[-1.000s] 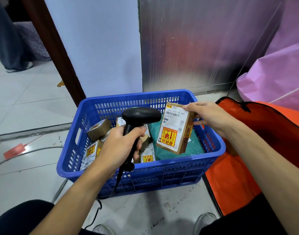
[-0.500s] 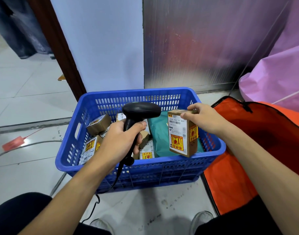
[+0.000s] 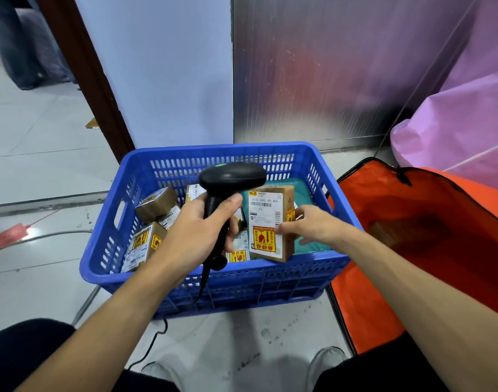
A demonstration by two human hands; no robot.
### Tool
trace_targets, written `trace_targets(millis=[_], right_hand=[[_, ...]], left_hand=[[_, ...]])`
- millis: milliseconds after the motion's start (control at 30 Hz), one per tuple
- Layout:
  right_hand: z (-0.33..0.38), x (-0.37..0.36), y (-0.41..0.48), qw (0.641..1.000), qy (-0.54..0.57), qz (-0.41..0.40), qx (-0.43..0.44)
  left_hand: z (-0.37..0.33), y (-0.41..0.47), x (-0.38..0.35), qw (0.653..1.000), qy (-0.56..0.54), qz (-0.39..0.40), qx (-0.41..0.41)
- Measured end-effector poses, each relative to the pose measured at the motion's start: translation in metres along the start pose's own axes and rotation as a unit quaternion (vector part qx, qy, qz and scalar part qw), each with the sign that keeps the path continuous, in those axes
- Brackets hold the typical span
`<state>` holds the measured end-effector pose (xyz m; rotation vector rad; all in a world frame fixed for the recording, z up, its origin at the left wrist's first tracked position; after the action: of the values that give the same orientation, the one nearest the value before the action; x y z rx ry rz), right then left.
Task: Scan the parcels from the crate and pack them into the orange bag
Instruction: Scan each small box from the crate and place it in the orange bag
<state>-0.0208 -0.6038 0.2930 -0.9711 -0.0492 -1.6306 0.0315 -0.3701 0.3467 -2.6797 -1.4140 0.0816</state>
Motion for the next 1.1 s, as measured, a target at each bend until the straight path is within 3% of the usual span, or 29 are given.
trace_targets(millis=[133, 267, 467, 567, 700, 800, 867, 1100], right_hand=[[0.005, 0.001, -0.014, 0.999, 0.02, 0.031, 0.002], [0.017, 0.038, -0.037, 0.998, 0.057, -0.01, 0.017], [-0.013, 0.077, -0.072, 0.991, 0.076, -0.104, 0.024], [-0.066, 0.088, -0.08, 0.972, 0.173, -0.157, 0.017], [-0.154, 0.068, -0.085, 0.912, 0.356, -0.201, -0.045], [-0.21, 0.035, -0.08, 0.82, 0.475, -0.303, -0.104], [-0.237, 0.015, -0.075, 0.778, 0.501, -0.352, -0.141], [-0.299, -0.013, -0.033, 0.718, 0.519, -0.396, -0.241]], left_hand=[[0.008, -0.004, -0.008, 0.999, -0.033, -0.017, -0.011], [0.011, 0.005, -0.032, 0.994, -0.089, -0.068, -0.008], [0.001, 0.016, -0.085, 0.992, -0.12, -0.012, 0.037], [0.001, 0.031, -0.103, 0.993, -0.105, 0.014, 0.05], [0.005, 0.057, -0.129, 0.992, -0.101, 0.037, 0.062], [0.019, 0.074, -0.151, 0.991, -0.107, 0.034, 0.068], [0.035, 0.084, -0.164, 0.987, -0.131, 0.034, 0.081], [0.082, 0.113, -0.211, 0.978, -0.157, 0.08, 0.115]])
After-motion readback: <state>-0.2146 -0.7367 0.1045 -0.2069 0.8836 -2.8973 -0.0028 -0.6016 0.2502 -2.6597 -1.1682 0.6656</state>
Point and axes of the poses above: each hand's wrist, its own y-axis towards the middle knuckle, its own x-axis out of the back of the hand, z = x × y, the point moved 1 cm from there along y, towards the middle knuckle, and after that the axes turned 7 degrees about -y, right-handed, at the moved point
